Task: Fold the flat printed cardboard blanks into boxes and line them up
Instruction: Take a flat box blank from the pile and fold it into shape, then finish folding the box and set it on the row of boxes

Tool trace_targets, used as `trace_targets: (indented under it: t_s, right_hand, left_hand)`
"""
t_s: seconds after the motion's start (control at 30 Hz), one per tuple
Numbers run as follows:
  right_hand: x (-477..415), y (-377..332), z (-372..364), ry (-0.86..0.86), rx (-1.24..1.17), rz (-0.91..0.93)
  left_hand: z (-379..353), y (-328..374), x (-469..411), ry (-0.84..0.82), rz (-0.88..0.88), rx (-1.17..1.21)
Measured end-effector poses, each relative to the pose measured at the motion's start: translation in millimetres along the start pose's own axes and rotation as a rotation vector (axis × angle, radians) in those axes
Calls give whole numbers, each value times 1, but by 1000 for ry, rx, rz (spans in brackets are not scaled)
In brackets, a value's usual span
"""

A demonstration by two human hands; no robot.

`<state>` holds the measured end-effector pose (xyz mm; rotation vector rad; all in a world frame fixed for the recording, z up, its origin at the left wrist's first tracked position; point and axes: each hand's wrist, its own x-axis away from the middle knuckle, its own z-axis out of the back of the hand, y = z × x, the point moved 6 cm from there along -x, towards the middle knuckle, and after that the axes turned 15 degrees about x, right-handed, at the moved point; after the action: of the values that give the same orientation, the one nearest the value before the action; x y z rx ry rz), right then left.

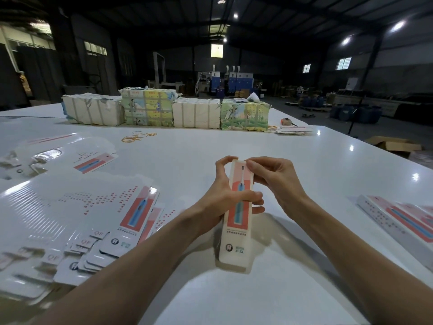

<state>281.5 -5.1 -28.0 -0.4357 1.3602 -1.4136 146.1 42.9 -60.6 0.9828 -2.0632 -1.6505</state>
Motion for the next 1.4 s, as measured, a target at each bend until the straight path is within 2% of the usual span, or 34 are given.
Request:
trace_targets:
  t_s: [0.1, 0.27, 0.43, 0.5, 0.57, 0.63, 0.77, 0.93, 1.07, 1.13, 1.4]
  right_hand:
    - [-2, 9, 0, -10, 34, -8]
    - [0, 4, -6, 78, 387, 124]
    - [16, -3, -36, -68, 654, 210]
    - [19, -9, -39, -105, 656, 183]
    - [21, -18, -36, -126, 673, 158]
    - [25, -27, -31, -107, 803, 204]
    - [34, -32, 9, 64, 1003, 227]
    - [55, 4, 98, 89, 1239, -96]
    - [82, 29, 158, 128, 1470, -277]
    - [92, 37, 175, 93, 1642, -321]
    - [109, 30, 198, 103, 1686, -413]
  left_hand:
    - [-1, -4, -1, 25, 5, 11]
    - [7, 3, -5, 166, -62, 201]
    - [13, 11, 2, 234, -110, 524]
    - [11, 14, 4, 229, -111, 574]
    - [7, 14, 5, 189, -89, 547]
    - [2, 10, 5, 132, -37, 499]
    - [-6, 3, 4, 31, 25, 92]
    - [-5, -1, 11, -38, -12, -280]
    - [-12, -1, 14, -87, -13, -343]
    - [-13, -4, 13, -110, -4, -342]
    - [-10, -9, 9, -145, -23, -417]
